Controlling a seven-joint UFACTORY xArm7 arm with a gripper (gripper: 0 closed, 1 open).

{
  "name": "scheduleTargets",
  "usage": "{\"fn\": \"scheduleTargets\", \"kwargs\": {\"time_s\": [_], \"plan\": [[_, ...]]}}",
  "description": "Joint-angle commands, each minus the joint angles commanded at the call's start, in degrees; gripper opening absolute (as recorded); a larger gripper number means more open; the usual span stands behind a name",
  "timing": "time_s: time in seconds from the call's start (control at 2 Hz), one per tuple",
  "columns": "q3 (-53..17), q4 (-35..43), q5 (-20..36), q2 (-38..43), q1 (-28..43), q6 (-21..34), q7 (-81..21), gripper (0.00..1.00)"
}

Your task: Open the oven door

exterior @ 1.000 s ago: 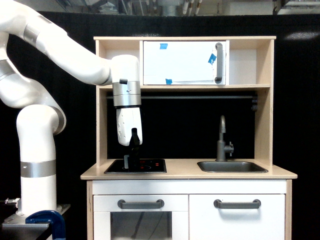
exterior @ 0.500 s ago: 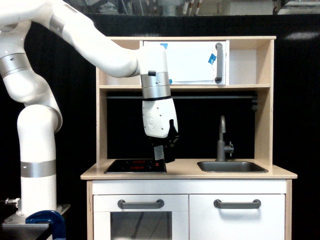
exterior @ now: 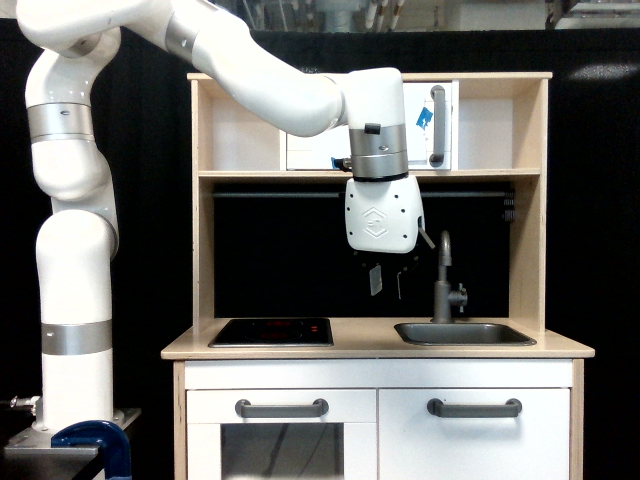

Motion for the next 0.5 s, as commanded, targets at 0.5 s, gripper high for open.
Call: {"fn": "scheduleTargets", "kwargs": {"time_s": [0.5], "plan": [[2.71,22.32,13.68,15.95,-6.69,20.78,-24.22,1.0]]}}
